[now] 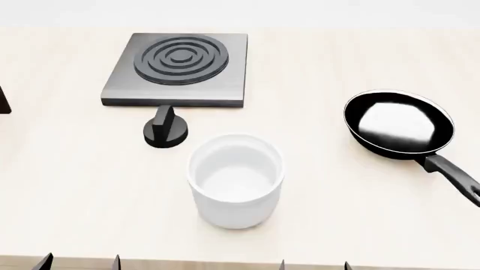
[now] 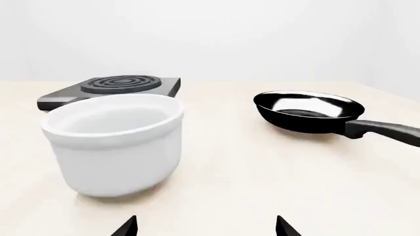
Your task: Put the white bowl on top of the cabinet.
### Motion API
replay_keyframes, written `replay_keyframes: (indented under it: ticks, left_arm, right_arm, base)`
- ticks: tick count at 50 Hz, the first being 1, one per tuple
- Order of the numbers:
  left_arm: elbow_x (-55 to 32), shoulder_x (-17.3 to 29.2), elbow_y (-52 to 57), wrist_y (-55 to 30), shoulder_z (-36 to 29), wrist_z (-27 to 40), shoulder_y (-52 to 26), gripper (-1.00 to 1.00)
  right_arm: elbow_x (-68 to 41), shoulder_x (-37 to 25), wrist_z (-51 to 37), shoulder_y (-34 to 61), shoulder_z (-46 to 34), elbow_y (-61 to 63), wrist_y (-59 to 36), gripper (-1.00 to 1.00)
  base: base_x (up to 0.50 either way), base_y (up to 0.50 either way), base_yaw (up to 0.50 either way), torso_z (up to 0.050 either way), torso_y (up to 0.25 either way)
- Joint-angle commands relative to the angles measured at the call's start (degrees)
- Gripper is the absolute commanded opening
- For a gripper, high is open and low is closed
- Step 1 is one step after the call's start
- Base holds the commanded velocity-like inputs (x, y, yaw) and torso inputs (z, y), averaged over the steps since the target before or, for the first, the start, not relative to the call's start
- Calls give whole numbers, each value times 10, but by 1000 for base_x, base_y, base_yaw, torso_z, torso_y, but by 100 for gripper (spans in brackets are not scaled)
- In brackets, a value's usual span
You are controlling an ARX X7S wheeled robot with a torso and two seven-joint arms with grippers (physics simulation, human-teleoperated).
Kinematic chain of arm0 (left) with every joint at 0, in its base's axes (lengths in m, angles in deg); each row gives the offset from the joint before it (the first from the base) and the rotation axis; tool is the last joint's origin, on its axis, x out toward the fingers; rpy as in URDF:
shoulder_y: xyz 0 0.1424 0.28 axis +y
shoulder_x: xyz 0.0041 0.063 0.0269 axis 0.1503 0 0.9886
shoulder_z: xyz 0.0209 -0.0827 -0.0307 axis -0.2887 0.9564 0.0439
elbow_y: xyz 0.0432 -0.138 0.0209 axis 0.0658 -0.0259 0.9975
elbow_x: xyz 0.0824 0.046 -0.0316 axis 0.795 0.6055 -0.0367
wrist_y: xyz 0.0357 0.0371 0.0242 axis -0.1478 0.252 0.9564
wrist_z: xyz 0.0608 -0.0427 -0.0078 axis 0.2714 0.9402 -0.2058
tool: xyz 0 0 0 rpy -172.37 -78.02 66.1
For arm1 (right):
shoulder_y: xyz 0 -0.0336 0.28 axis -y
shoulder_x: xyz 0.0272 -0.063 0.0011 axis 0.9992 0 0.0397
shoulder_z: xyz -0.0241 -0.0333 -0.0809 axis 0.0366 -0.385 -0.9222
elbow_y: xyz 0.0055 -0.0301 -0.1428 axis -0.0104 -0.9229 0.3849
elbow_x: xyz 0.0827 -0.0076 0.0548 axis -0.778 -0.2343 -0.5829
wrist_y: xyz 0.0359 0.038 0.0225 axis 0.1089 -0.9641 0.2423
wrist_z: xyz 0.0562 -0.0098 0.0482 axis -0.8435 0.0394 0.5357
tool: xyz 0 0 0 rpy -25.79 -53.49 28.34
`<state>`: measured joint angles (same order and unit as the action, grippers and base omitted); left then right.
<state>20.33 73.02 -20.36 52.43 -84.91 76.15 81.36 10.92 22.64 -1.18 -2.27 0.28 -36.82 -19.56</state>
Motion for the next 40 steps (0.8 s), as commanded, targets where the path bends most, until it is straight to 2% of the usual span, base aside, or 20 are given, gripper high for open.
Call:
replay_keyframes:
  ticks: [1,7,16,19,22,25,35,36,40]
  left_arm:
    - [-66,7,6,-13,11,-9,-1,100]
    - [-9,27,-3,1,-39,8,-1,100]
    - [-31,36,-3,10,-42,14,1,100]
    - [-70,36,12,20,-19,16,11,100]
    - [-47,48,29,30,-6,43,27,100]
    - [-78,55,49,43,23,48,47,100]
    - [-98,73,60,105,90,84,104,100]
    - [-116,75,65,127,123,95,126,100]
    - [-142,74,71,155,163,109,157,100]
  right_arm:
    - [-15,-9,-11,3,-8,-4,-5,100]
    - [-27,-20,-26,1,-22,-6,2,100]
    - [-35,-31,-39,1,-35,-8,3,100]
    - [-47,-33,-40,1,-33,-6,1,100]
    - [-53,-35,-44,2,-34,-6,0,100]
    - [-54,-37,-48,2,-37,-7,1,100]
    - [-64,-44,-56,4,-44,-7,1,100]
    - [-65,-44,-57,4,-45,-7,0,100]
    - [-69,-46,-61,5,-46,-7,-1,100]
  base:
    - [0,0,0,0,0]
    - [0,0,0,0,0]
    - [0,0,0,0,0]
    - [0,0,0,0,0]
    - [0,0,0,0,0]
    - [0,0,0,0,0]
    - [0,0,0,0,0]
    - [0,0,0,0,0]
    - [0,0,0,0,0]
